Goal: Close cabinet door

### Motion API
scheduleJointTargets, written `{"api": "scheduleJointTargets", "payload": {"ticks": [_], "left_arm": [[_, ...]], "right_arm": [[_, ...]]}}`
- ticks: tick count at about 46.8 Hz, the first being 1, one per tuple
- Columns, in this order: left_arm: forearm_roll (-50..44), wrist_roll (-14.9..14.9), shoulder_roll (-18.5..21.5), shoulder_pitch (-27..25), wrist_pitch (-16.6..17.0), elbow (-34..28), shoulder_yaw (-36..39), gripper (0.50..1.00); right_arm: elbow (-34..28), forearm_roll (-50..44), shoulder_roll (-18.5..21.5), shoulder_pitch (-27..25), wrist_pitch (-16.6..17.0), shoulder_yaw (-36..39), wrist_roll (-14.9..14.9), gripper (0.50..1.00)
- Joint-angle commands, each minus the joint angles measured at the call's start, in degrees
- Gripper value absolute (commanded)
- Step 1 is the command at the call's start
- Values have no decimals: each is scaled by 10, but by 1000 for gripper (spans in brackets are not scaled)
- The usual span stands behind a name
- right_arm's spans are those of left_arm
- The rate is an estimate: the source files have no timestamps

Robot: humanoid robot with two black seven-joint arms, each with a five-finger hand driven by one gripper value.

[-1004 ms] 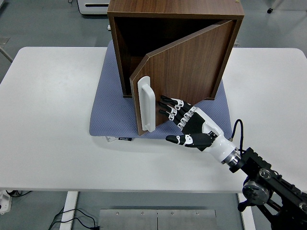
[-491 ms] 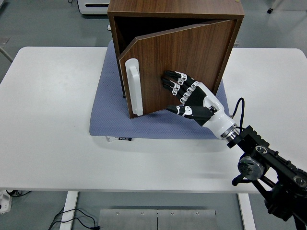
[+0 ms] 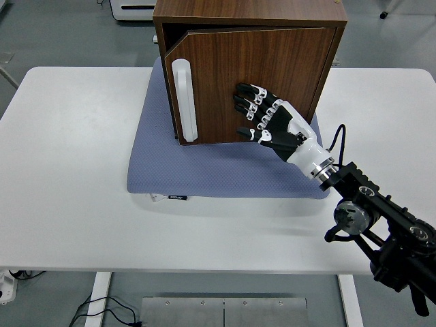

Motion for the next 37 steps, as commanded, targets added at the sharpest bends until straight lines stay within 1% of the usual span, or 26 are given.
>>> {"api": "scheduleJointTargets", "payload": {"ticks": [1, 5, 11, 19, 24, 30, 33, 37], "left_arm": [[0, 0, 0, 0, -1, 0, 0, 1000], [0, 0, 0, 0, -1, 0, 0, 1000], [0, 0, 0, 1, 0, 0, 0, 1000], [0, 0, 0, 1, 0, 0, 0, 1000], [0, 0, 0, 0, 0, 0, 0, 1000], [0, 0, 0, 0, 0, 0, 0, 1000], [0, 0, 0, 1, 0, 0, 0, 1000], [0, 0, 0, 0, 0, 0, 0, 1000]], "right_arm": [[-8, 5, 0, 11, -7, 1, -3, 1000], [-13, 13, 1, 20, -15, 2, -10, 1000], [-19, 28, 1, 31, -26, 3, -12, 1000], [-24, 35, 1, 33, -41, 6, -16, 1000], [-24, 35, 1, 32, -45, 13, -20, 1000], [-24, 43, 1, 31, -63, 14, -21, 1000], [-23, 51, 1, 31, -63, 13, -21, 1000], [-20, 50, -3, 29, -55, 11, -20, 1000]]}}
